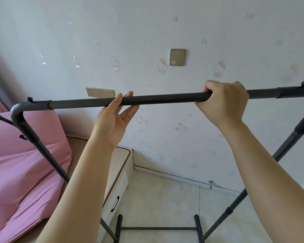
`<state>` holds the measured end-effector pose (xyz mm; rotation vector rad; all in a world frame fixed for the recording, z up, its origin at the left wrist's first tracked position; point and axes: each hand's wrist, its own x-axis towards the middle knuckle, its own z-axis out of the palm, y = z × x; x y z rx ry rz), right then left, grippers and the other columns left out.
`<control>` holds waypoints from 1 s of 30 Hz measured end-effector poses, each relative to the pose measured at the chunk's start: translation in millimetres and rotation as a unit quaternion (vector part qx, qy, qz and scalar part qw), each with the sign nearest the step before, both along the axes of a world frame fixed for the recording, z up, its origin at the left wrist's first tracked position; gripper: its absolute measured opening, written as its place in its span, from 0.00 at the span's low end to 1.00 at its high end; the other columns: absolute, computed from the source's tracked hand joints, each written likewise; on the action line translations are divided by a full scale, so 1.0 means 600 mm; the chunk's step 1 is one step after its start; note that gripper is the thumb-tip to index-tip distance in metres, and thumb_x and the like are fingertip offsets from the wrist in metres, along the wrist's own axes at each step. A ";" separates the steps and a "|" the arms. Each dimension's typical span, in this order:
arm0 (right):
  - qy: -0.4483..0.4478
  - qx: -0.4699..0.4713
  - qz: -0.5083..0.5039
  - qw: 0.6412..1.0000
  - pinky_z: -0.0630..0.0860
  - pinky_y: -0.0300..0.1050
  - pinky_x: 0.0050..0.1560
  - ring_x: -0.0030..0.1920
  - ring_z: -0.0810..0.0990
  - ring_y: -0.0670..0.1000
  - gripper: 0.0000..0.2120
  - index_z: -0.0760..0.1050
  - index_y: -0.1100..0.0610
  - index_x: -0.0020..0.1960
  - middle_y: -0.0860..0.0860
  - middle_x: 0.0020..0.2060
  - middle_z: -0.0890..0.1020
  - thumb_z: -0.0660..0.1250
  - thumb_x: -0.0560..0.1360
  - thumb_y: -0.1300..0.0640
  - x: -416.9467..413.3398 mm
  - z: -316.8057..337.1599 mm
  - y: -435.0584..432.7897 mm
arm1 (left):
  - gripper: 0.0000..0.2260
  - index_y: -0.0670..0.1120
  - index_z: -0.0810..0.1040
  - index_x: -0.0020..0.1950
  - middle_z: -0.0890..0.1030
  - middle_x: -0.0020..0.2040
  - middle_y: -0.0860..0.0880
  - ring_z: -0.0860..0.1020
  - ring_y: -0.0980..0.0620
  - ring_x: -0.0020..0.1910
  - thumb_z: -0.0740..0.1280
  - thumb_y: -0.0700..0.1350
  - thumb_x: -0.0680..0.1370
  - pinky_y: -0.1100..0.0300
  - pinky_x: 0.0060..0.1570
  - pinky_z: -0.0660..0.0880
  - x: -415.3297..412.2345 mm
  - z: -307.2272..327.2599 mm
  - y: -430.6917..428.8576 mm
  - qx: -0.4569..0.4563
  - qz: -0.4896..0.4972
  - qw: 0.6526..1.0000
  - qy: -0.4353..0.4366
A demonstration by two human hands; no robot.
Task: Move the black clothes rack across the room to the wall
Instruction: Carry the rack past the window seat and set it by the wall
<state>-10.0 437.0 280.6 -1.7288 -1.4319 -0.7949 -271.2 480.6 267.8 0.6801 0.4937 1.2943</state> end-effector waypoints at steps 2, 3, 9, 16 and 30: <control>0.000 0.002 -0.002 1.000 0.57 0.42 0.35 0.22 0.60 0.56 0.12 0.66 0.54 0.28 0.52 0.17 0.67 0.69 0.64 0.60 0.007 0.001 0.012 | 0.08 0.40 0.70 0.59 0.86 0.49 0.44 0.86 0.45 0.48 0.64 0.39 0.81 0.52 0.51 0.82 0.010 0.000 0.020 0.001 0.000 1.000 -0.001; 0.000 0.003 -0.004 1.000 0.57 0.42 0.35 0.22 0.60 0.56 0.12 0.67 0.55 0.28 0.52 0.17 0.67 0.69 0.64 0.60 0.012 0.002 0.018 | 0.07 0.40 0.71 0.58 0.86 0.49 0.44 0.86 0.45 0.48 0.64 0.39 0.81 0.53 0.49 0.82 0.015 0.000 0.029 0.002 -0.001 1.000 -0.001; -0.001 0.014 -0.021 1.000 0.56 0.42 0.36 0.22 0.59 0.56 0.12 0.66 0.54 0.28 0.51 0.17 0.66 0.68 0.63 0.61 0.047 0.005 0.051 | 0.03 0.41 0.74 0.49 0.86 0.49 0.44 0.86 0.46 0.46 0.64 0.39 0.81 0.55 0.46 0.82 0.054 0.008 0.078 0.006 -0.011 1.000 0.009; 0.005 0.012 -0.035 0.999 0.56 0.42 0.36 0.22 0.60 0.57 0.12 0.67 0.55 0.28 0.52 0.17 0.67 0.69 0.63 0.61 0.075 0.007 0.083 | 0.03 0.40 0.72 0.52 0.87 0.45 0.44 0.86 0.46 0.46 0.64 0.38 0.81 0.55 0.45 0.82 0.089 0.013 0.127 0.007 -0.025 1.000 0.006; 0.002 0.012 -0.087 0.996 0.58 0.41 0.36 0.21 0.62 0.57 0.10 0.70 0.56 0.28 0.51 0.17 0.68 0.70 0.63 0.61 0.128 0.004 0.187 | 0.05 0.39 0.75 0.47 0.87 0.47 0.44 0.86 0.44 0.48 0.63 0.38 0.82 0.52 0.49 0.82 0.144 0.009 0.262 0.002 -0.091 0.996 0.014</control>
